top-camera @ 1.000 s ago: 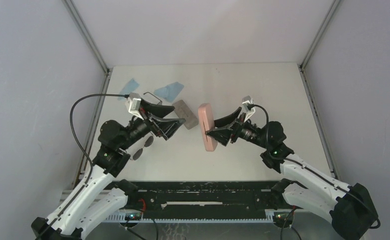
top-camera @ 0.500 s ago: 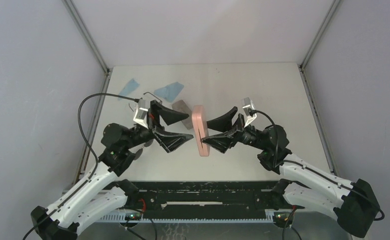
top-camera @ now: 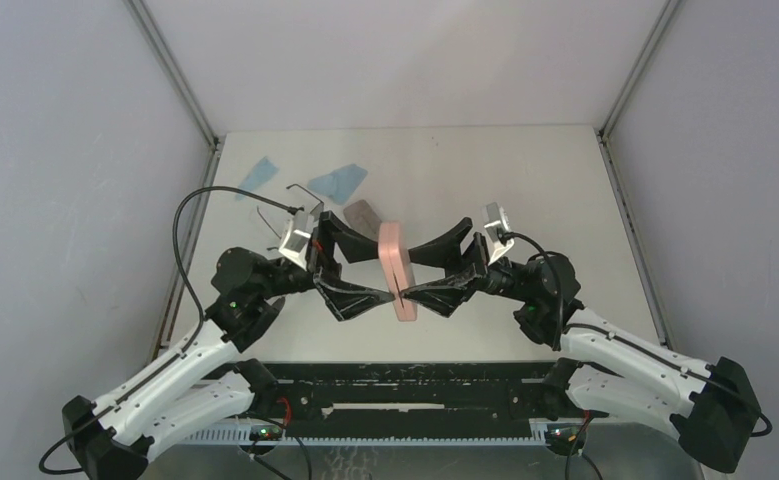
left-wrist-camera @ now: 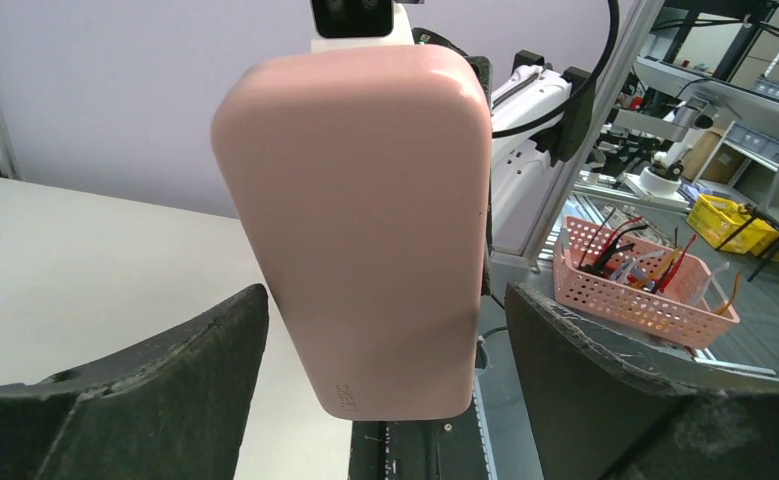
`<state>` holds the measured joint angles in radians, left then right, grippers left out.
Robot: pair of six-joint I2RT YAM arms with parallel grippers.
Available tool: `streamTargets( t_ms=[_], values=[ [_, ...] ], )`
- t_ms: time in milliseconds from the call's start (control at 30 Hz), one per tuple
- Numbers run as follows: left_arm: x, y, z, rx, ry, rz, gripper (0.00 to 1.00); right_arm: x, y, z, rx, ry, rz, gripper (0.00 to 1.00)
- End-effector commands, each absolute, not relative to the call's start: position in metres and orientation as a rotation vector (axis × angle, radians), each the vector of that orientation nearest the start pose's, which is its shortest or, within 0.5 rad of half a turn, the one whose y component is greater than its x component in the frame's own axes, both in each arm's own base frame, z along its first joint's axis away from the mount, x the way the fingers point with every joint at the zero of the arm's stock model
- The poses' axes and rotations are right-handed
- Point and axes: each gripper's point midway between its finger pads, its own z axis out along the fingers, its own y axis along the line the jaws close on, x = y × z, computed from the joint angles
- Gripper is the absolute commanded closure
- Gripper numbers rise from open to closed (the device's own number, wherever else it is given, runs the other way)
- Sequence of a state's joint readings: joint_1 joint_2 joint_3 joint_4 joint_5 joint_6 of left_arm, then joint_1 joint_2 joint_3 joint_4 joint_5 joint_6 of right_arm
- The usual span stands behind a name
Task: Organize the sunglasses
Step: Open the sunglasses case.
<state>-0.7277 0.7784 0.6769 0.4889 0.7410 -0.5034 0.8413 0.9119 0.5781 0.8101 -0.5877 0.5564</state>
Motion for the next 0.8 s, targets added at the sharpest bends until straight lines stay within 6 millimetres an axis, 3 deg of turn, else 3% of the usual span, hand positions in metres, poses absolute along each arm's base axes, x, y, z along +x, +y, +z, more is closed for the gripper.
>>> streamTargets(
  t_ms=[0,400,767],
  values=[
    [0.098,-0.276,0.409,0.909,1.008,-1.472,0.1,0.109,0.3,0.403,-0.775,0.934,1.507,1.0],
    [0.091,-0.275,0.422,0.903,0.976,-1.505,0.15,0.103,0.305,0.398,-0.815,0.942,1.516,1.0],
    [0.089,-0.278,0.417,0.907,0.999,-1.531,0.15,0.107,0.31,0.394,-0.808,0.965,1.51,1.0]
  ],
)
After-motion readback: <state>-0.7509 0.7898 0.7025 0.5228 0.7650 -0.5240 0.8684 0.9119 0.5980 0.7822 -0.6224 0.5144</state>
